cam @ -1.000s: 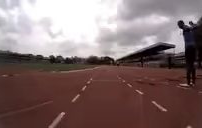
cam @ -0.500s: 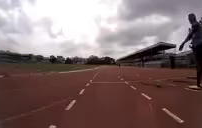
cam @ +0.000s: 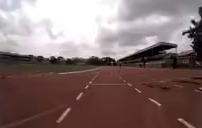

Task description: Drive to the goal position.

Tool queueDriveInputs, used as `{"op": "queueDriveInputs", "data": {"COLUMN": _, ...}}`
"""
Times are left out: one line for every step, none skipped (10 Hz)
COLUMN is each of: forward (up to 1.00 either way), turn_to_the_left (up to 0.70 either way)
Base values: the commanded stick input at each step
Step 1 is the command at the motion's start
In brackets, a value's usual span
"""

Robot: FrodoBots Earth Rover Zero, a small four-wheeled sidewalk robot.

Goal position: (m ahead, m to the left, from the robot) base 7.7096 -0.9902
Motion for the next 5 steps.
{"op": "queueDriveInputs", "data": {"forward": 0.70, "turn_to_the_left": 0.00}}
{"op": "queueDriveInputs", "data": {"forward": 0.70, "turn_to_the_left": 0.00}}
{"op": "queueDriveInputs", "data": {"forward": 0.70, "turn_to_the_left": 0.00}}
{"op": "queueDriveInputs", "data": {"forward": 0.70, "turn_to_the_left": 0.00}}
{"op": "queueDriveInputs", "data": {"forward": 0.70, "turn_to_the_left": 0.00}}
